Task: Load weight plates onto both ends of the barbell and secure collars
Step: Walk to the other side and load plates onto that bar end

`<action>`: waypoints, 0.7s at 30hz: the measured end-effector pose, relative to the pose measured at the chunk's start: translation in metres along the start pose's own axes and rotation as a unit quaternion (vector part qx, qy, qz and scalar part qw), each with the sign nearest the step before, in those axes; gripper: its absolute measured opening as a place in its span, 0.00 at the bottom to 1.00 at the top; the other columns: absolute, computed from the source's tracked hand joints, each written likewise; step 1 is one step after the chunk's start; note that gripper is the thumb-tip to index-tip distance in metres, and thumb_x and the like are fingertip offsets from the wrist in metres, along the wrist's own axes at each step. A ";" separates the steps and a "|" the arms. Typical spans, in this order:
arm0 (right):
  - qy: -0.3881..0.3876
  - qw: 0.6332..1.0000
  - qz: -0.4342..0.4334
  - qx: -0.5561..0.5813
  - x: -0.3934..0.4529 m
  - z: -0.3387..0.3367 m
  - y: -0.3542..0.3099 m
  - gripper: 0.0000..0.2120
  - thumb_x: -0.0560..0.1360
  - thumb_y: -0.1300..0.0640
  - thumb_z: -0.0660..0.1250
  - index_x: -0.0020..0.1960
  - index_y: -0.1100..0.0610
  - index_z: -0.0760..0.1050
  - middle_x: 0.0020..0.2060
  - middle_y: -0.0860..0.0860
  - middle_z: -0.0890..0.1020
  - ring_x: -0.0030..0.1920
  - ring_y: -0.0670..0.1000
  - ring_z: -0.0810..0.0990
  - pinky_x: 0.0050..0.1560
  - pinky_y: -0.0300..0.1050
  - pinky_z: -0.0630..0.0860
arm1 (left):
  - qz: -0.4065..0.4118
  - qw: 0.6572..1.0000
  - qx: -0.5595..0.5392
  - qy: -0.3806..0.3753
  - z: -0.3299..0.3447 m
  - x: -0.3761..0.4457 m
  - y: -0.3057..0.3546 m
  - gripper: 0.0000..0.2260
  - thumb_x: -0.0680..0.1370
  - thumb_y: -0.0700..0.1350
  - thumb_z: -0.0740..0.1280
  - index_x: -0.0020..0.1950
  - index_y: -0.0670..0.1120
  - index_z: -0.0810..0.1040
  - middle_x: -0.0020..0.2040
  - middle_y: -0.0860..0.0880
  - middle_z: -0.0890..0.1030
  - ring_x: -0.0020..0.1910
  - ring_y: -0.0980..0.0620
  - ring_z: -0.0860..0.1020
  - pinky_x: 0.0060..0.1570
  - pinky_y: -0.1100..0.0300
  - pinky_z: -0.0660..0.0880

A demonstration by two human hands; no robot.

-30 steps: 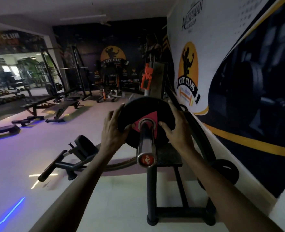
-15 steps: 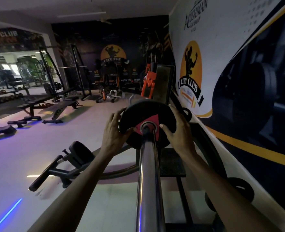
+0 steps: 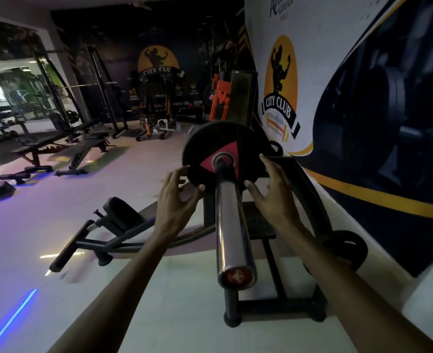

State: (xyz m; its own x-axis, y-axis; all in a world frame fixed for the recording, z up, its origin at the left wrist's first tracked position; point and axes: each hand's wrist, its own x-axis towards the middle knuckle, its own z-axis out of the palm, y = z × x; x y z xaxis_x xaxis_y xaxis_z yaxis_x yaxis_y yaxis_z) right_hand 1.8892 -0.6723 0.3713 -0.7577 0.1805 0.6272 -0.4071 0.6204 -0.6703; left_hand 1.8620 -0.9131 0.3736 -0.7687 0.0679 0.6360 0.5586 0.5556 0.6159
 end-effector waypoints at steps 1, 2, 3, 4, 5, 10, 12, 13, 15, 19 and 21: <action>0.000 1.000 0.004 0.001 -0.011 -0.004 0.001 0.34 0.79 0.51 0.71 0.80 0.53 0.61 0.77 0.52 0.67 0.76 0.51 0.67 0.72 0.51 0.72 | -0.003 1.000 -0.012 -0.017 0.001 -0.013 0.002 0.23 0.79 0.53 0.73 0.71 0.50 0.72 0.66 0.51 0.76 0.59 0.53 0.77 0.57 0.56 0.80; -0.004 1.000 0.008 0.002 -0.024 -0.008 0.004 0.33 0.78 0.50 0.71 0.79 0.53 0.62 0.76 0.52 0.68 0.75 0.51 0.68 0.71 0.53 0.73 | -0.010 0.999 -0.021 -0.037 0.003 -0.026 0.005 0.22 0.79 0.52 0.73 0.71 0.51 0.72 0.66 0.51 0.76 0.60 0.53 0.78 0.58 0.55 0.80; -0.011 1.000 0.016 0.005 -0.037 -0.014 0.007 0.33 0.78 0.50 0.71 0.79 0.53 0.63 0.75 0.52 0.69 0.75 0.51 0.69 0.70 0.54 0.74 | -0.010 0.998 -0.035 -0.057 0.007 -0.041 0.007 0.22 0.78 0.51 0.74 0.70 0.52 0.73 0.65 0.51 0.77 0.60 0.52 0.79 0.59 0.52 0.80; -0.017 1.000 0.025 0.006 -0.049 -0.018 0.009 0.32 0.78 0.50 0.71 0.78 0.53 0.64 0.74 0.52 0.70 0.74 0.51 0.70 0.70 0.54 0.74 | -0.015 0.996 -0.049 -0.074 0.011 -0.054 0.010 0.22 0.77 0.49 0.75 0.69 0.55 0.73 0.65 0.50 0.78 0.61 0.50 0.80 0.60 0.50 0.80; -0.020 0.999 0.037 0.006 -0.061 -0.025 0.013 0.31 0.78 0.49 0.71 0.78 0.53 0.65 0.74 0.52 0.71 0.74 0.51 0.71 0.69 0.54 0.75 | -0.023 0.993 -0.081 -0.089 0.017 -0.070 0.013 0.23 0.76 0.46 0.76 0.68 0.59 0.73 0.64 0.51 0.80 0.61 0.48 0.81 0.59 0.49 0.81; -0.031 0.994 0.104 -0.010 -0.121 -0.066 0.046 0.27 0.78 0.47 0.71 0.74 0.53 0.69 0.70 0.52 0.76 0.70 0.51 0.74 0.68 0.55 0.76 | -0.130 0.976 -0.102 -0.142 0.061 -0.141 0.038 0.14 0.79 0.57 0.72 0.61 0.52 0.79 0.51 0.62 0.83 0.51 0.59 0.83 0.50 0.51 0.83; -0.049 0.992 0.119 -0.013 -0.146 -0.089 0.065 0.26 0.79 0.47 0.70 0.73 0.53 0.70 0.68 0.52 0.78 0.69 0.51 0.76 0.66 0.54 0.77 | -0.124 0.977 -0.090 -0.151 0.084 -0.159 0.055 0.17 0.80 0.57 0.71 0.64 0.49 0.77 0.56 0.54 0.83 0.55 0.56 0.83 0.54 0.51 0.83; -0.057 0.990 0.127 -0.015 -0.160 -0.102 0.074 0.26 0.79 0.46 0.70 0.73 0.54 0.71 0.67 0.52 0.78 0.67 0.51 0.77 0.65 0.52 0.78 | -0.114 0.977 -0.097 -0.154 0.098 -0.168 0.063 0.16 0.81 0.55 0.71 0.65 0.49 0.76 0.57 0.52 0.83 0.54 0.55 0.83 0.54 0.51 0.84; -0.071 0.987 0.143 -0.026 -0.183 -0.128 0.095 0.25 0.78 0.43 0.69 0.71 0.53 0.72 0.64 0.52 0.81 0.64 0.50 0.79 0.62 0.52 0.80 | -0.107 0.975 -0.086 -0.174 0.127 -0.186 0.082 0.17 0.81 0.57 0.70 0.65 0.48 0.76 0.57 0.50 0.83 0.53 0.54 0.84 0.52 0.50 0.84; -0.093 0.977 0.188 -0.045 -0.223 -0.187 0.153 0.30 0.75 0.32 0.63 0.68 0.51 0.73 0.62 0.52 0.81 0.62 0.50 0.80 0.59 0.54 0.81 | -0.140 0.964 -0.101 -0.203 0.201 -0.223 0.119 0.19 0.81 0.55 0.71 0.67 0.47 0.76 0.63 0.49 0.82 0.57 0.52 0.82 0.54 0.52 0.83; -0.101 0.973 0.202 -0.042 -0.238 -0.220 0.181 0.26 0.77 0.38 0.66 0.68 0.51 0.73 0.64 0.52 0.80 0.64 0.50 0.79 0.62 0.53 0.79 | -0.147 0.959 -0.104 -0.220 0.242 -0.241 0.139 0.19 0.81 0.54 0.71 0.68 0.47 0.76 0.65 0.50 0.80 0.59 0.52 0.81 0.56 0.53 0.83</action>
State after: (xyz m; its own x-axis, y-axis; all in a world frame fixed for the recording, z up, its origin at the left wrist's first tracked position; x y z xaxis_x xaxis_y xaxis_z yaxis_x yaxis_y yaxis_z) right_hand 2.1078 -0.4353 0.1878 -0.9355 0.2741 0.2228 -0.0185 0.5918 -0.8059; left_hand 2.0499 -0.6514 0.1934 -0.9342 0.3015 0.1910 0.3119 0.4299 0.8473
